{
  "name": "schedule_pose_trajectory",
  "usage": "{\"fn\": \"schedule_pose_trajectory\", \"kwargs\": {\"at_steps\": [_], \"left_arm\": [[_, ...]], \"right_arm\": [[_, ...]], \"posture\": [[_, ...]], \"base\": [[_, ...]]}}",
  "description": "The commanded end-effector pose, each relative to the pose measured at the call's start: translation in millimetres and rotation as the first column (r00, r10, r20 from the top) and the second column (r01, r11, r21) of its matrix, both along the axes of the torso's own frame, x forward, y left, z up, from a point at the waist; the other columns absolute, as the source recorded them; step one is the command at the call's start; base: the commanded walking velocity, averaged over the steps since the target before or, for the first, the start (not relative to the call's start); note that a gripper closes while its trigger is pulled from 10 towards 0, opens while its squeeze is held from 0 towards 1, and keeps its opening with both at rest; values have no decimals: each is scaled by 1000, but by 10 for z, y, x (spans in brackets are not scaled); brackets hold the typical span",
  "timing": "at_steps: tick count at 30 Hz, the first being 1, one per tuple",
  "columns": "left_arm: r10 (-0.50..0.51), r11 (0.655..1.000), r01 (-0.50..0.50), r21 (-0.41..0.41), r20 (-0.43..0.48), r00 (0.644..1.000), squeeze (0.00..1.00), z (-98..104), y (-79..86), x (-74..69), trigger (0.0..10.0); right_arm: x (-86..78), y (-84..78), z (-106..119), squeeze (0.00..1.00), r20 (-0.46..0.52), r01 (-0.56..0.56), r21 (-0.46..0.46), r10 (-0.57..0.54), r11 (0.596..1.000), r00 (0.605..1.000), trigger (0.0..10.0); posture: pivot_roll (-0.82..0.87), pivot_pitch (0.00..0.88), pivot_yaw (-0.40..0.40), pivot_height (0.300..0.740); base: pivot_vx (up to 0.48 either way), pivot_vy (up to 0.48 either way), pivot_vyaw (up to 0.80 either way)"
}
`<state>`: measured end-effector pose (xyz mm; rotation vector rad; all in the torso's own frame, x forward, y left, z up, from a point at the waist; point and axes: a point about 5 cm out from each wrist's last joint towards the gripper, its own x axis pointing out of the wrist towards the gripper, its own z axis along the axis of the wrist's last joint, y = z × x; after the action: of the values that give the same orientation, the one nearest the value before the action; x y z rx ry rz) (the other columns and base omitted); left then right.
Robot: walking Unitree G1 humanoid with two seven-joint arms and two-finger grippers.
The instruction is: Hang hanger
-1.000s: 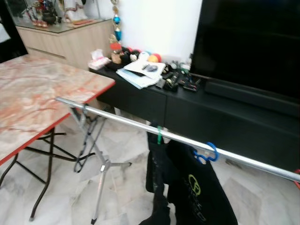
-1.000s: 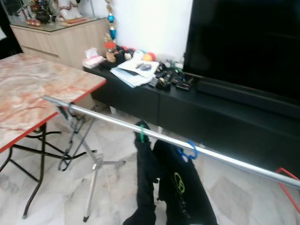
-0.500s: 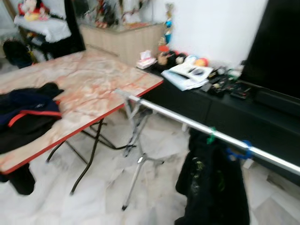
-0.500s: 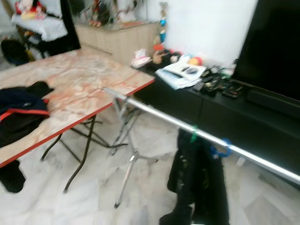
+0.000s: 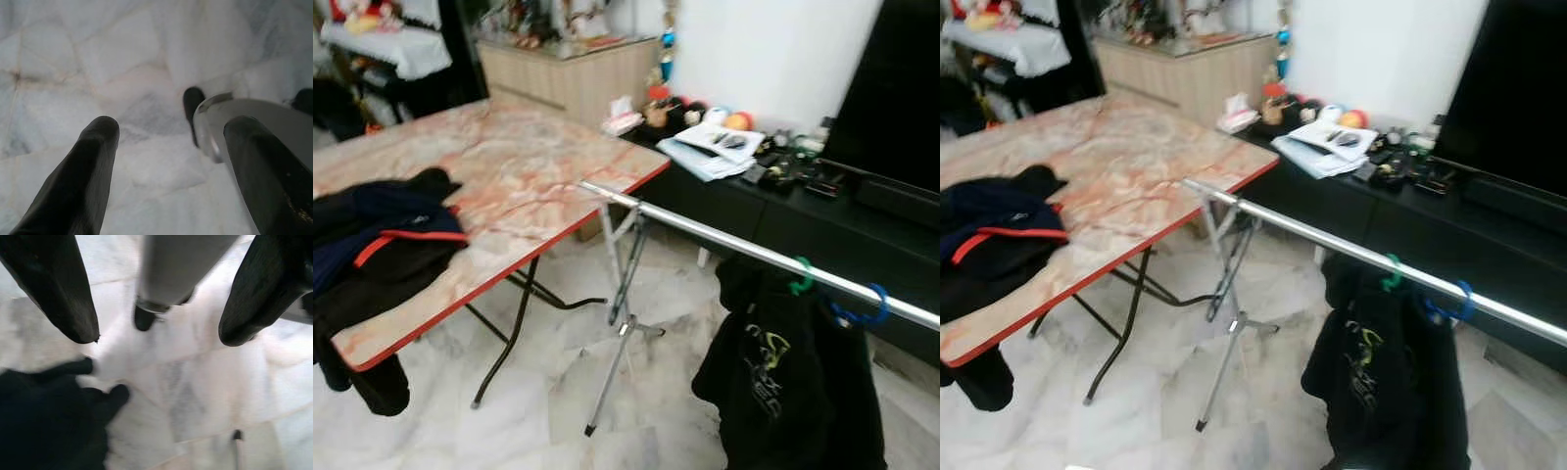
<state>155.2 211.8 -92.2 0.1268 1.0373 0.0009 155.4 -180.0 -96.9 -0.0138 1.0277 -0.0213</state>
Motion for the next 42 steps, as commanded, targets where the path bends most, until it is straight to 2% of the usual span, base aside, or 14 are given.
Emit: {"fn": "schedule_pose_trajectory", "kwargs": {"at_steps": [1,8,17,22,32,42], "left_arm": [[-3,1000,4,7,-27,1000,0,-20,11,-49,10000],[-11,1000,11,7,-26,1000,0,-10,21,-27,10000],[-11,1000,12,6,-28,1000,0,-14,15,-33,10000],[-9,1000,9,6,-43,999,0,-44,25,-125,10000],[1,1000,0,7,-54,999,0,-66,74,-223,10000],[8,1000,-8,3,-50,999,0,-66,61,-217,10000]], "right_arm": [[-24,-50,-4,0,-6,4,-12,-4,1000,1000,10000],[-25,-42,-4,0,-3,-13,-13,13,1000,1000,10000],[-34,-45,-5,0,4,6,-1,-6,1000,1000,10000],[-29,-43,-2,0,13,22,6,-22,1000,1000,10000],[-22,-40,-1,0,9,9,5,-9,1000,1000,10000],[-13,-47,3,0,8,8,4,-8,1000,1000,10000]], "posture": [[-31,20,22,740],[-28,10,25,740],[-23,3,22,740],[-22,12,21,740],[-18,21,19,740],[-19,25,13,740]], "base": [[0,270,0],[0,271,0],[0,323,487],[0,355,0],[0,354,0],[0,356,0]]}}
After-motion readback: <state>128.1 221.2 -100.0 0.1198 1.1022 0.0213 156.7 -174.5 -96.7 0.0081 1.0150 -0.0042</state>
